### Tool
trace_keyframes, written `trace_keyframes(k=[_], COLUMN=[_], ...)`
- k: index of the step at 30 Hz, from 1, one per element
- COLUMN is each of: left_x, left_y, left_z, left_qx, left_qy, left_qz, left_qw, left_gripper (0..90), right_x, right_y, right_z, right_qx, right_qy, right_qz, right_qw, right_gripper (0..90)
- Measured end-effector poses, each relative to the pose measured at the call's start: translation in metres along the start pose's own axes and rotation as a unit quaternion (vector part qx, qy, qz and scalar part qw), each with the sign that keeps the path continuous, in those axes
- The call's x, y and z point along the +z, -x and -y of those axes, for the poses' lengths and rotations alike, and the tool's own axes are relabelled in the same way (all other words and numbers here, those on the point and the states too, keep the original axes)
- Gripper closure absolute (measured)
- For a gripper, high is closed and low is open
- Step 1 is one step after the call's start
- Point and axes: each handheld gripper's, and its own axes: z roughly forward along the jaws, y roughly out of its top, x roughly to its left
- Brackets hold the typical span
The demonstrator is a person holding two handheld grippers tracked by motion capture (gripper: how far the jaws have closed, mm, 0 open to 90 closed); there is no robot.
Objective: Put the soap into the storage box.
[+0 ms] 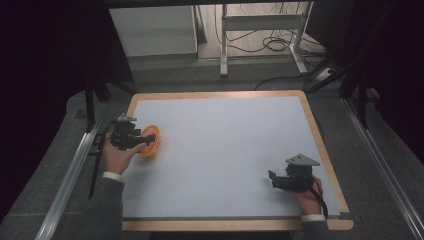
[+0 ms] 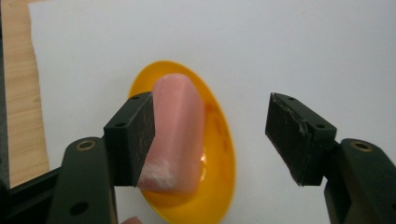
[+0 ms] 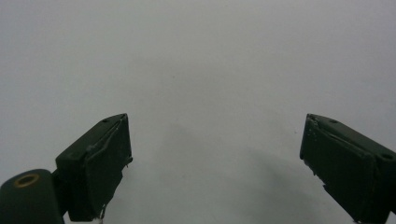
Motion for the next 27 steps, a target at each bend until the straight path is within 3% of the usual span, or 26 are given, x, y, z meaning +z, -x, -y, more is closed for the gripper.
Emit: trace_keyframes(k=[4,8,10,14,20,25,27], left_x=[-0.012,-0.014,-0.011,-0.008,0.001,0.004,0.011], left_y=[0.014,0.02,0.025,0.03,0.036,0.032,0.028], left_z=[0.011,0.02,0.029,0.038,0.062,0.08,0.092], left_qx=[0.02,0.025,0.03,0.032,0.035,0.019,0.016], left_qy=[0.017,0.026,0.025,0.027,0.02,0.022,0.011], left_qz=[0.027,0.052,0.076,0.087,0.119,0.121,0.11], left_qw=[0.9993,0.998,0.9963,0.9954,0.9921,0.9922,0.9938], left_gripper=[31.2,30.4,30.0,30.0,29.5,29.9,30.3], right_x=[-0.001,-0.003,-0.003,-0.004,-0.006,-0.007,-0.006], right_y=[0.001,0.001,0.001,0.002,0.003,0.003,0.003], right_z=[0.0,-0.001,-0.002,-0.002,-0.002,-0.002,-0.002], right_qx=[-0.001,0.001,0.0,0.0,0.0,-0.003,-0.004], right_qy=[0.002,0.005,0.006,0.005,0.007,0.008,0.007], right_qz=[0.003,0.002,0.002,0.003,0.01,0.013,0.015], right_qw=[1.0,1.0,1.0,1.0,0.9999,0.9999,0.9999], right_gripper=[8.6,8.6,8.6,8.6,8.6,8.6,8.6])
